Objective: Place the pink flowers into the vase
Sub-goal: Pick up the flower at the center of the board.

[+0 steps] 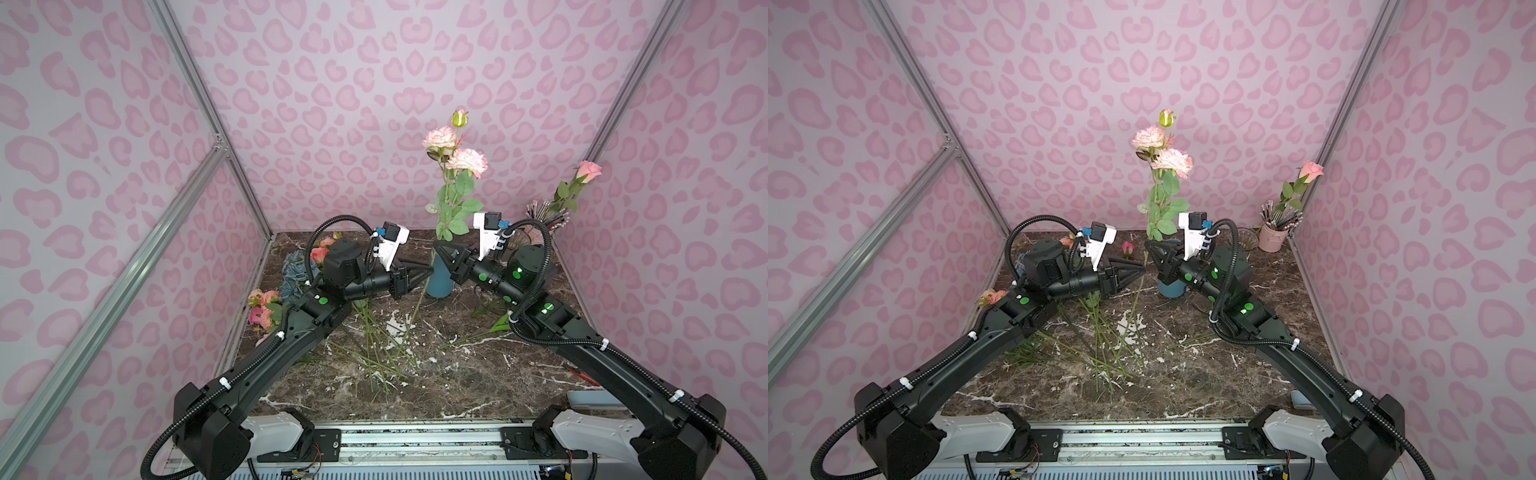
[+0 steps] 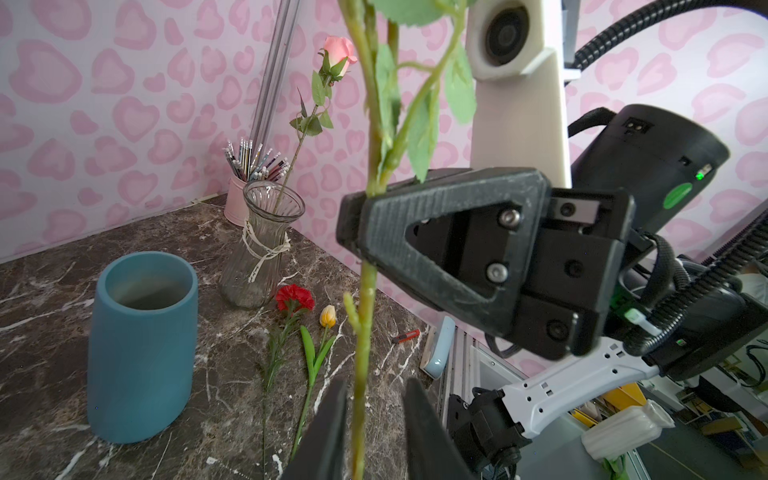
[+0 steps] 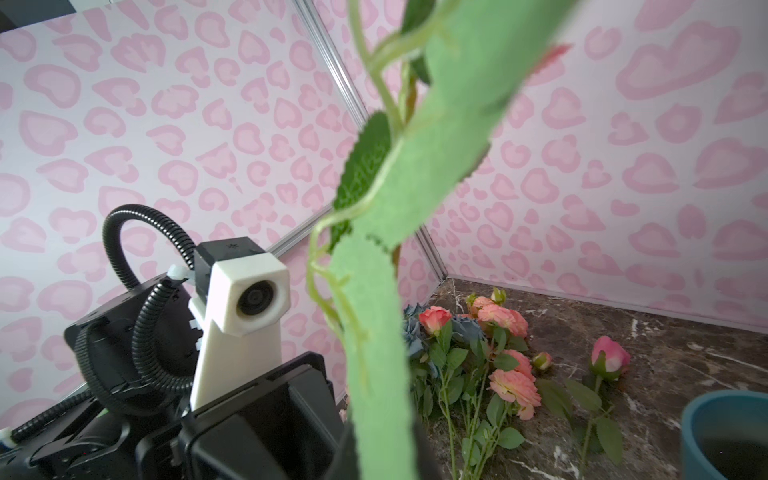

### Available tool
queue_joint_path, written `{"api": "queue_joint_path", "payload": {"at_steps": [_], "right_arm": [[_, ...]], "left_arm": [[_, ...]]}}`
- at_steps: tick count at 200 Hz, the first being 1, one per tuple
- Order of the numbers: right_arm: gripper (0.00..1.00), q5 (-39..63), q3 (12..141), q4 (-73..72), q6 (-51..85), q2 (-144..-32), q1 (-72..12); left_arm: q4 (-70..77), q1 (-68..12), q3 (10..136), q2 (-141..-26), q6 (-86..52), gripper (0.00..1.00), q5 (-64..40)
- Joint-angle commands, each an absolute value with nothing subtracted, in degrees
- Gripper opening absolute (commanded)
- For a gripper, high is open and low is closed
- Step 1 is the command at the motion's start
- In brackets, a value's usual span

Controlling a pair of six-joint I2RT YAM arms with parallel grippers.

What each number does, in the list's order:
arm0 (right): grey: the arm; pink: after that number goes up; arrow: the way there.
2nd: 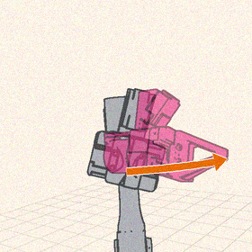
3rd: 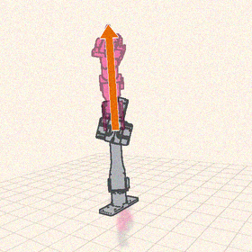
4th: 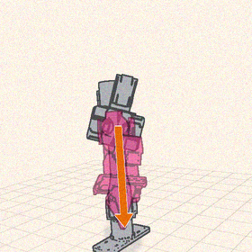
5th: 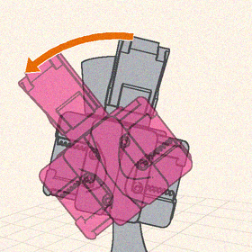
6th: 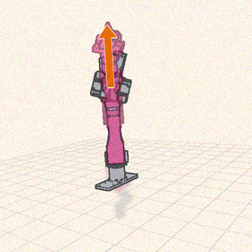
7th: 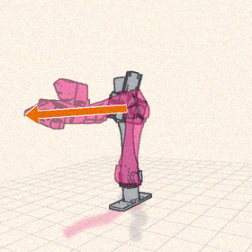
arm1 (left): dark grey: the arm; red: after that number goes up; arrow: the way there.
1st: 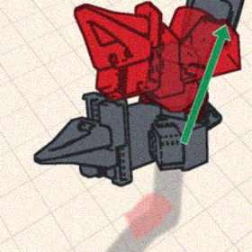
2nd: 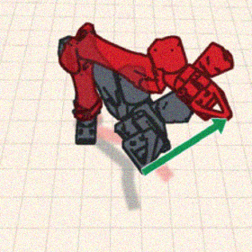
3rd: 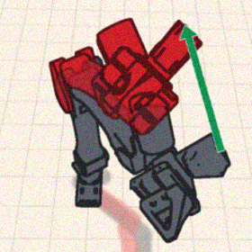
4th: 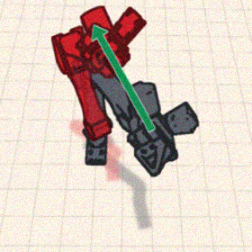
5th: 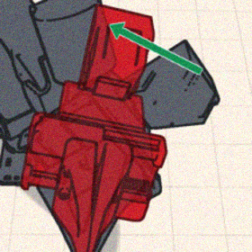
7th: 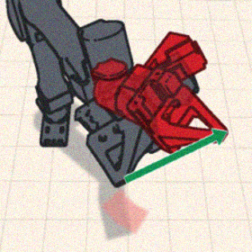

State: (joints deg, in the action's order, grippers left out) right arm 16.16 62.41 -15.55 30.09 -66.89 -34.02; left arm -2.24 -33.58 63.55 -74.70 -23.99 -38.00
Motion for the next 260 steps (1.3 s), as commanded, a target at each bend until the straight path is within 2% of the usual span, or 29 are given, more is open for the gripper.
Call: {"api": "queue_joint_path", "payload": {"at_steps": [1,25,87,129,181,219,260], "right_arm": [[0.00,13.0,62.6,-15.2,27.2,-66.0,-34.0],[0.00,8.2,62.9,-10.9,23.8,-65.1,-34.0],[0.00,-6.9,65.9,2.9,14.8,-62.9,-34.0],[0.00,-18.3,66.2,7.5,11.4,-62.6,-33.4],[0.00,-28.6,62.8,3.9,11.5,-61.4,-32.0],[0.00,-26.6,59.9,-0.2,13.4,-60.4,-26.5],[0.00,-29.1,59.5,-4.5,12.5,-60.8,-25.5]], "left_arm": [[-3.8,-33.6,64.4,-74.6,-23.0,0.47,-33.7],[-8.0,-33.6,66.0,-74.7,-22.4,0.50,-27.0],[-27.6,-31.0,75.5,-77.7,-20.3,0.54,-1.1],[-29.7,-24.9,74.9,-80.0,-21.8,0.58,-0.9],[-25.9,-21.6,69.6,-81.5,-23.7,0.60,-2.9],[-25.7,-20.7,68.3,-81.4,-23.8,0.60,-2.3],[-25.1,-19.7,67.7,-81.3,-24.6,0.59,-3.4]]}}
